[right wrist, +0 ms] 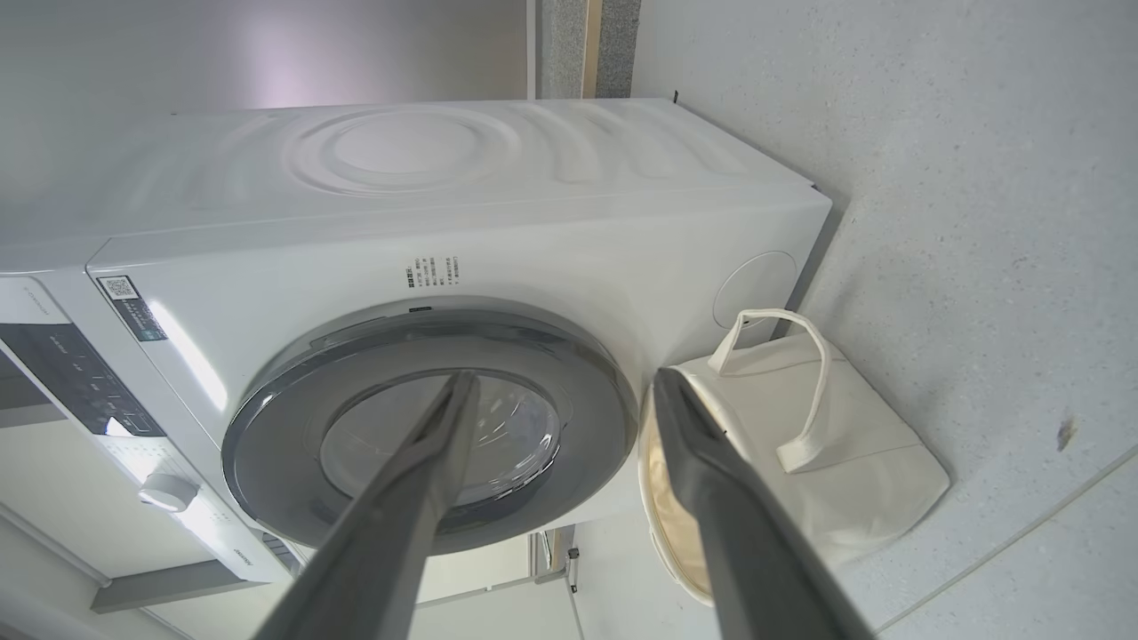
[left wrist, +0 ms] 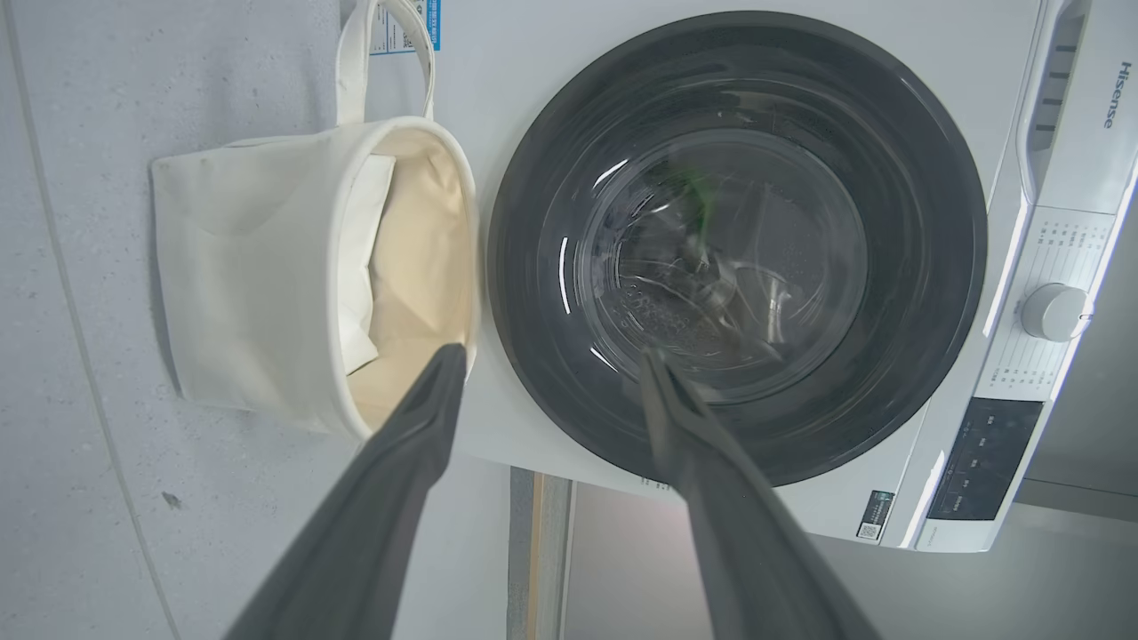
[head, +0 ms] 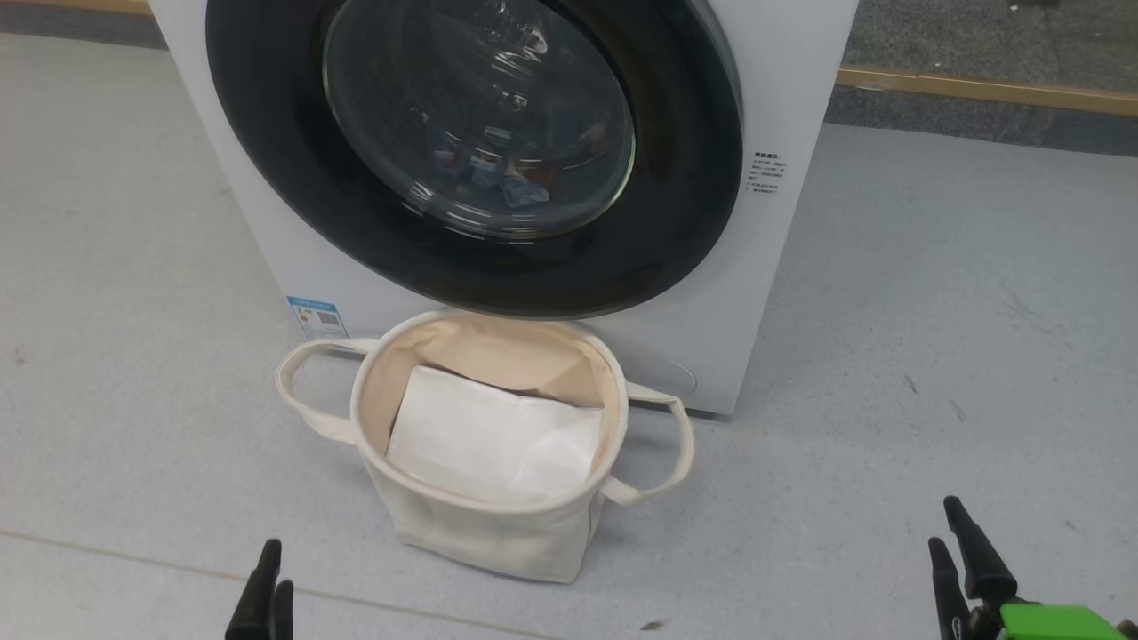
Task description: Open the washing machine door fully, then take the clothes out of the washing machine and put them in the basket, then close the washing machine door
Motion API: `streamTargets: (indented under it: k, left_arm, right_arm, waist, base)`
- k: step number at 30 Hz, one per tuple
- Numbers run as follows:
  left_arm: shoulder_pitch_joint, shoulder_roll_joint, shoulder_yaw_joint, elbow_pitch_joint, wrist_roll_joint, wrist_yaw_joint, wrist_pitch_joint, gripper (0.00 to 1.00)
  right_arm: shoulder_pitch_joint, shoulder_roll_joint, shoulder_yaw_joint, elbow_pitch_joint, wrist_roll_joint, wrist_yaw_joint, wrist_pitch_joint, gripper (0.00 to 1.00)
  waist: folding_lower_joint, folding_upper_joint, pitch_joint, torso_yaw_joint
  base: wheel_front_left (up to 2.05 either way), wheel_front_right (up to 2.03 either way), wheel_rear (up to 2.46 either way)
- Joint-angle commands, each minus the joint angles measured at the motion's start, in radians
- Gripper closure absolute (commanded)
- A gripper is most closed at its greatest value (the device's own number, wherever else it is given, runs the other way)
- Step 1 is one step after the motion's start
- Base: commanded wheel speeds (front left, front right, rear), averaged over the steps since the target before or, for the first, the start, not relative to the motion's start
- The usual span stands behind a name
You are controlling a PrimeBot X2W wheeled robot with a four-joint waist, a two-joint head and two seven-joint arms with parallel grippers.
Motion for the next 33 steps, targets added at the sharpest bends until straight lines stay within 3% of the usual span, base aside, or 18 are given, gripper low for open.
streamTargets:
  k: [1,11,33]
  left_arm:
    - [-0.048,0.006,0.006,-0.035,0.022,0.000,-0.010,0.00]
    - [-0.063,0.006,0.019,-0.071,0.115,0.007,-0.036,0.00]
    - [-0.106,0.032,-0.061,-0.226,0.539,0.030,-0.101,0.00]
  right_arm:
    - [-0.049,-0.004,0.003,-0.041,-0.020,0.000,-0.013,0.00]
    - [-0.072,-0.005,0.003,-0.063,-0.105,0.000,-0.039,0.00]
    - [-0.151,-0.040,0.084,-0.149,-0.455,0.000,-0.103,0.00]
  waist:
    - [-0.0007,0.0000,0.001,0.000]
    - [-0.0011,0.0000,0.003,0.002]
    - [-0.0011,0.0000,0.001,0.006]
  base:
    - [0.00,0.00,0.00]
    - [0.00,0.00,0.00]
    - [0.00,0.00,0.00]
